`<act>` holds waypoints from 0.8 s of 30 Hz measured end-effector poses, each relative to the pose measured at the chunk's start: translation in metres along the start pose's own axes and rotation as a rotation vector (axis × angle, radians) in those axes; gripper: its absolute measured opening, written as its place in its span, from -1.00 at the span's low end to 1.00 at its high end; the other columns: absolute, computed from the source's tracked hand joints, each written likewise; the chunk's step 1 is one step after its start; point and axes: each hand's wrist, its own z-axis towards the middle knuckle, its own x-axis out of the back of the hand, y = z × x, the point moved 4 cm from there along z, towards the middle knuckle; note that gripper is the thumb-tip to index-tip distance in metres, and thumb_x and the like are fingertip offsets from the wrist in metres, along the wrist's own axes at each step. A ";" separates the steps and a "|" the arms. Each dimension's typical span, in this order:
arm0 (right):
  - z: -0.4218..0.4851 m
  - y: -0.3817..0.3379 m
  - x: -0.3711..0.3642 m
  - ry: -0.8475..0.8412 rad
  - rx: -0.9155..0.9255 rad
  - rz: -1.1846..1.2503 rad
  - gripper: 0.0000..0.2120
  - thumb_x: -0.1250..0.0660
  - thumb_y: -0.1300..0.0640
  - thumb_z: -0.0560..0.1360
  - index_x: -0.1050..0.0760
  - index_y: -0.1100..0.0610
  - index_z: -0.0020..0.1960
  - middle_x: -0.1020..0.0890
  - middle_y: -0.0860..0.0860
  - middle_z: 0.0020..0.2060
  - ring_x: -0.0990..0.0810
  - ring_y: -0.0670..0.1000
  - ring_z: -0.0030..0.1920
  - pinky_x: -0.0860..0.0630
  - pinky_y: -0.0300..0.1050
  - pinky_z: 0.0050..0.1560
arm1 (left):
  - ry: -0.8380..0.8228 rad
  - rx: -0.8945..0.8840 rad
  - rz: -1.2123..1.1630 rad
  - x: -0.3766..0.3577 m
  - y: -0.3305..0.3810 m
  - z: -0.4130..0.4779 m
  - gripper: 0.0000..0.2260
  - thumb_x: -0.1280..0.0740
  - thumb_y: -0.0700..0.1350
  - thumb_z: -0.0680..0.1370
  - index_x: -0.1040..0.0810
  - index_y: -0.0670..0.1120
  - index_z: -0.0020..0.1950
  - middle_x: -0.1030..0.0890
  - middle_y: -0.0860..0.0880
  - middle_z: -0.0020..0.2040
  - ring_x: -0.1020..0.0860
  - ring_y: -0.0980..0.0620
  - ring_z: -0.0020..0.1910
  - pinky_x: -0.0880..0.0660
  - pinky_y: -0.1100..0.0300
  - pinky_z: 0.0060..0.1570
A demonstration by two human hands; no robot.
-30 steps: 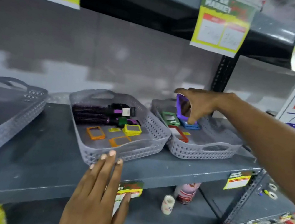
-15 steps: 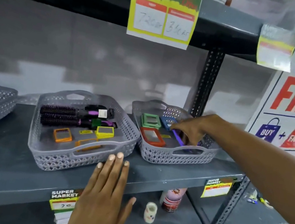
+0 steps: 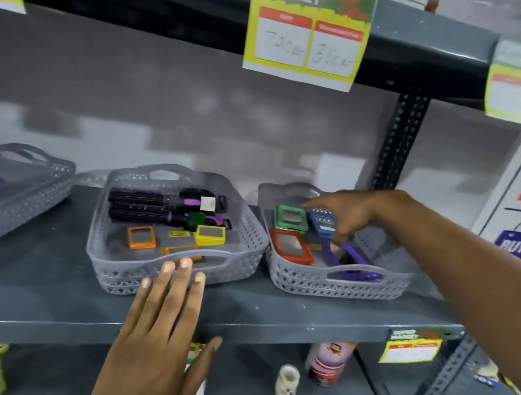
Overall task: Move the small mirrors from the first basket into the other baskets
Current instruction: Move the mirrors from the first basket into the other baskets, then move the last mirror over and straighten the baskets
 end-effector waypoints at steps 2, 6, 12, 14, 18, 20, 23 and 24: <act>0.009 -0.020 0.014 0.112 0.059 0.009 -0.10 -0.60 0.10 0.35 -0.22 -0.01 0.57 -0.39 0.00 0.48 -0.43 0.06 0.36 -0.39 -0.08 0.35 | 0.020 0.034 0.030 0.011 -0.018 -0.006 -0.33 -0.17 0.17 0.56 -0.23 -0.24 0.52 -0.23 -0.27 0.55 -0.18 -0.29 0.53 -0.20 -0.24 0.43; 0.035 -0.079 0.040 0.290 0.211 0.084 -0.26 -0.53 0.08 0.45 -0.29 0.06 0.54 -0.41 0.04 0.48 -0.42 0.04 0.42 -0.34 -0.12 0.39 | 0.059 0.098 0.084 0.040 -0.064 -0.024 -0.33 -0.14 0.19 0.58 -0.20 -0.23 0.53 -0.23 -0.27 0.55 -0.16 -0.28 0.54 -0.18 -0.24 0.44; 0.084 -0.197 0.059 0.268 0.336 0.100 -0.34 -0.52 0.01 0.46 -0.37 0.04 0.49 -0.45 -0.01 0.46 -0.45 0.00 0.40 -0.35 -0.13 0.39 | 0.159 0.121 0.163 0.083 -0.153 -0.053 -0.36 -0.25 0.14 0.55 -0.30 -0.24 0.50 -0.28 -0.25 0.53 -0.23 -0.27 0.52 -0.29 -0.27 0.39; 0.104 -0.239 0.066 0.264 0.376 0.145 -0.35 -0.54 0.02 0.44 -0.40 0.04 0.47 -0.48 -0.01 0.43 -0.46 -0.01 0.38 -0.34 -0.13 0.41 | 0.177 0.142 0.183 0.096 -0.186 -0.062 -0.36 -0.26 0.14 0.54 -0.31 -0.23 0.49 -0.29 -0.25 0.53 -0.23 -0.26 0.52 -0.31 -0.28 0.38; 0.140 -0.324 0.080 0.247 0.452 0.172 -0.27 -0.53 0.03 0.44 -0.30 0.05 0.52 -0.50 0.00 0.41 -0.46 -0.06 0.37 -0.35 -0.31 0.29 | 0.199 0.202 0.206 0.117 -0.246 -0.075 -0.35 -0.26 0.15 0.53 -0.34 -0.25 0.47 -0.31 -0.26 0.51 -0.25 -0.28 0.51 -0.34 -0.32 0.34; 0.157 -0.369 0.087 0.239 0.479 0.167 -0.25 -0.51 -0.01 0.45 -0.24 0.02 0.54 -0.50 0.01 0.40 -0.46 -0.02 0.39 -0.39 -0.15 0.36 | 0.186 0.247 0.195 0.126 -0.275 -0.081 -0.35 -0.24 0.16 0.53 -0.33 -0.25 0.47 -0.30 -0.26 0.52 -0.23 -0.28 0.52 -0.31 -0.31 0.36; 0.181 -0.431 0.092 0.220 0.531 0.184 -0.22 -0.52 -0.03 0.45 -0.22 0.03 0.55 -0.51 0.02 0.38 -0.48 0.02 0.37 -0.40 -0.06 0.37 | 0.173 0.293 0.181 0.136 -0.310 -0.085 -0.34 -0.21 0.17 0.52 -0.32 -0.25 0.48 -0.30 -0.24 0.52 -0.22 -0.27 0.52 -0.26 -0.27 0.39; 0.189 -0.451 0.092 0.207 0.550 0.181 -0.22 -0.52 -0.04 0.45 -0.23 0.03 0.55 -0.52 0.02 0.37 -0.49 0.01 0.36 -0.40 -0.08 0.36 | 0.160 0.308 0.179 0.137 -0.321 -0.086 -0.33 -0.21 0.17 0.52 -0.30 -0.25 0.49 -0.29 -0.24 0.52 -0.22 -0.27 0.53 -0.25 -0.26 0.39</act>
